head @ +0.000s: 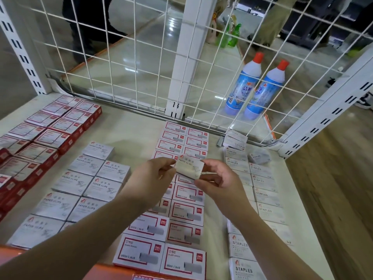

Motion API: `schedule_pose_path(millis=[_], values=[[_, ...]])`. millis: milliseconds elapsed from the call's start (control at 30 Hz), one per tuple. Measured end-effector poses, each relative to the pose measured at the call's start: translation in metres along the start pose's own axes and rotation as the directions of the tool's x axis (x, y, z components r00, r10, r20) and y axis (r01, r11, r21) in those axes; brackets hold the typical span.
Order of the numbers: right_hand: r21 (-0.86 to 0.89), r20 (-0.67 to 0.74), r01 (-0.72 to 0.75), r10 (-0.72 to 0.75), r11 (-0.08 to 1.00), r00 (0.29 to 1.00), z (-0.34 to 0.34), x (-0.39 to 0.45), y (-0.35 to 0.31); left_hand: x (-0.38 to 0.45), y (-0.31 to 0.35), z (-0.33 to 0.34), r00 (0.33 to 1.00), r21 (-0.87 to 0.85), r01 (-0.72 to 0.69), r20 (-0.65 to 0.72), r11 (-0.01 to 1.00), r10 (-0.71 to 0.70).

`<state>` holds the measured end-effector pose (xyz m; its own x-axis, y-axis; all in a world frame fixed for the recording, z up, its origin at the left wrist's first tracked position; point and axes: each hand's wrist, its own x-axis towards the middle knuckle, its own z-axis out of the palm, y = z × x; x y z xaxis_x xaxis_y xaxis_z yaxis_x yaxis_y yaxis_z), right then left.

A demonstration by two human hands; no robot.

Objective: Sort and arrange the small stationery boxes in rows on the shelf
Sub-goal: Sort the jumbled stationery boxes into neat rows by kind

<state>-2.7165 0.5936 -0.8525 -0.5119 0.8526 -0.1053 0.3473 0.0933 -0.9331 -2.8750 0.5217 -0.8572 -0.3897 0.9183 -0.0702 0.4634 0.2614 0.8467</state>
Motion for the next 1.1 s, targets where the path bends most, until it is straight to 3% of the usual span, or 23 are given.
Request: schedule_pose_path(millis=[200,433,600,967,1100], values=[[-0.138,0.03,0.074,-0.071,0.988,0.997,0.018,0.016,-0.014,-0.002,-0.014,-0.028,0.994,0.118,-0.011,-0.104,0.993,0.023],[-0.325,0.13,0.14,-0.102,0.935,0.986,0.062,0.053,-0.033,-0.005,-0.047,-0.071,0.968,0.303,0.091,-0.252,0.949,-0.012],[-0.37,0.171,0.117,-0.057,0.922,0.984,0.092,0.076,-0.04,-0.009,-0.061,-0.09,0.976,0.445,0.128,-0.215,0.886,-0.033],[-0.378,0.195,0.031,0.047,0.925,0.98,0.109,0.097,-0.036,-0.005,-0.07,-0.091,0.978,0.478,0.162,-0.193,0.863,-0.077],[-0.414,0.215,0.083,0.008,0.907,0.976,0.109,0.098,-0.037,-0.004,-0.07,-0.091,0.977,0.485,0.166,-0.199,0.858,-0.076]])
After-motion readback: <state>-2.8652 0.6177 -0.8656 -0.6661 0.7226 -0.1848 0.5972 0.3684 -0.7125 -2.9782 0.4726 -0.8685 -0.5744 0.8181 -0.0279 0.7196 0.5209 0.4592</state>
